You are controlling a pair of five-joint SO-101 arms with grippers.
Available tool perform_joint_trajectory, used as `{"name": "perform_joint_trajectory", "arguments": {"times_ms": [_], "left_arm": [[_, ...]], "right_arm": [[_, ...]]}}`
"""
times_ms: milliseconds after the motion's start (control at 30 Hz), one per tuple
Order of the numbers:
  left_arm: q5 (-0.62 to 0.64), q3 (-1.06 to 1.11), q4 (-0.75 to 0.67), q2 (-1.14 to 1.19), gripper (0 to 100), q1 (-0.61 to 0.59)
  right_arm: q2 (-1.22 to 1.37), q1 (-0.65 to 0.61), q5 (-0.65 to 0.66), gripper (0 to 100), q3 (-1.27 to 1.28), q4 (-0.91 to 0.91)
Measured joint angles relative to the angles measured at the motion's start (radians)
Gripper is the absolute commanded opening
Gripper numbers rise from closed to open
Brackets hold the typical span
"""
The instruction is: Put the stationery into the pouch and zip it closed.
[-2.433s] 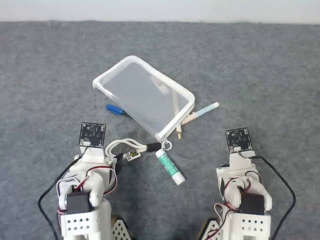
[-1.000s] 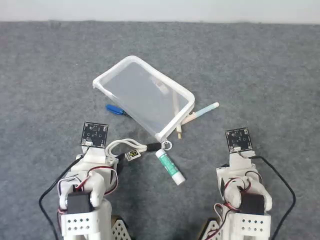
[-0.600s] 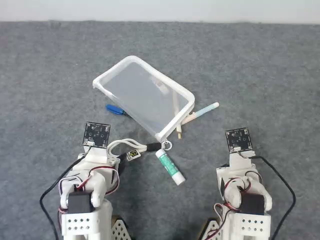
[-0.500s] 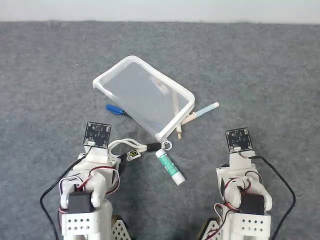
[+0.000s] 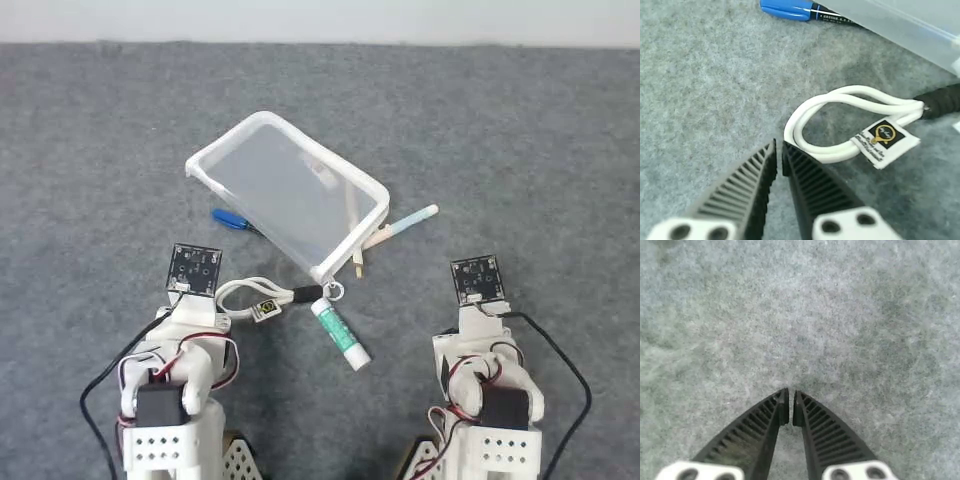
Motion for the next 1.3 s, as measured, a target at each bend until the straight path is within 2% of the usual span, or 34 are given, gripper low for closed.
{"name": "perform_joint_trajectory", "arguments": {"times_ms": [133,267,567,867,1000,1200,1300], "left_arm": [[0.0,0.0,0.0,0.0,1,0.0],[0.0,0.0,0.0,0.0,1,0.002],[0.0,0.0,0.0,0.0,1,0.002],[0.0,0.0,0.0,0.0,1,0.002],[0.0,0.0,0.0,0.0,1,0.002],[0.0,0.0,0.0,0.0,1,0.002],[0.0,0.0,0.0,0.0,1,0.003]], "right_arm": [[0.0,0.003,0.0,2.8,0.0,0.0],[0.0,0.057,0.002,2.8,0.0,-0.003],[-0.002,0.269,0.017,2.8,-0.121,-0.008],[-0.002,0.273,0.054,3.1,-0.295,-0.02],[-0.006,0.187,0.089,3.1,-0.394,-0.02],[-0.003,-0.072,0.107,3.2,-0.503,0.009],[0.083,-0.178,0.107,3.7,-0.549,0.011]]}}
